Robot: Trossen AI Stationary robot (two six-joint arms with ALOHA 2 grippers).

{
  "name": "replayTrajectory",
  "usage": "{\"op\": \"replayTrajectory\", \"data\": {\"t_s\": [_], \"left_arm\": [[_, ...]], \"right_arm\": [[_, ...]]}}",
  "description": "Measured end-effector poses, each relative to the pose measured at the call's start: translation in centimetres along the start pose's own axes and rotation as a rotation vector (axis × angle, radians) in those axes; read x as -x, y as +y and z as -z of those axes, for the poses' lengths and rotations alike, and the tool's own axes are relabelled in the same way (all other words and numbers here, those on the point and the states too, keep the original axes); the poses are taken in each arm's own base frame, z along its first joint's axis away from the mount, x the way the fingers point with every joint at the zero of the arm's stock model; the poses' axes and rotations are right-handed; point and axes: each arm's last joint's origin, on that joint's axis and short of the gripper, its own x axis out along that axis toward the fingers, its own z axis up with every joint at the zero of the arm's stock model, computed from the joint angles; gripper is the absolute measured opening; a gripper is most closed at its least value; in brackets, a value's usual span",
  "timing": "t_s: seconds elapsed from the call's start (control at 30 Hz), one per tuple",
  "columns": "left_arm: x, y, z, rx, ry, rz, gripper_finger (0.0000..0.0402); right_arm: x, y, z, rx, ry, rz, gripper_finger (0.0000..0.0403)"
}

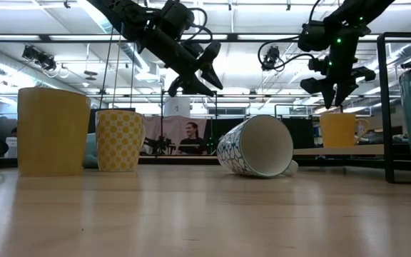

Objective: Place coffee mugs
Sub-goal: Put the blue mug on the shelf

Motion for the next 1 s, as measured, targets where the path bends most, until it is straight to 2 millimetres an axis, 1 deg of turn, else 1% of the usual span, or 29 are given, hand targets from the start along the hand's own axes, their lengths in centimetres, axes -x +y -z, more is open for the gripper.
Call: {"op": "replayTrajectory", "data": {"t_s": [0.13, 0.27, 0.37, 0.43, 0.6, 0.7, 0.87, 1.0], "left_arm": [[0.0, -0.1, 0.1, -0.083, 0.001, 0.003, 0.0167], [0.1, -0.6, 0.4, -0.138, 0.012, 0.012, 0.0167], [0.2, -0.9, 1.0, -0.188, 0.056, 0.008, 0.0167], [0.6, -0.8, 1.2, -0.222, 0.100, -0.003, 0.0167], [2.7, 0.0, 1.0, -0.283, 0.212, -0.054, 0.0167], [4.4, 0.7, 0.7, -0.306, 0.275, -0.088, 0.0167], [7.0, 2.3, 0.1, -0.200, 0.364, -0.174, 0.0167], [8.2, 3.8, 0.1, -0.105, 0.442, -0.260, 0.0167]], "right_arm": [[0.0, 0.1, 0.1, 0.022, 0.024, -0.045, 0.0133], [0.1, 0.5, 0.3, 0.063, 0.075, -0.152, 0.0132], [0.4, 1.0, 0.5, 0.103, 0.088, -0.205, 0.0129], [0.8, 1.5, 0.8, 0.130, 0.089, -0.234, 0.0128], [1.8, 2.8, 1.6, 0.191, 0.096, -0.320, 0.0128], [2.6, 3.6, 2.1, 0.217, 0.094, -0.357, 0.0128], [3.7, 4.7, 2.9, 0.226, 0.082, -0.412, 0.0128], [4.6, 5.6, 3.3, 0.242, 0.051, -0.467, 0.0128]]}}
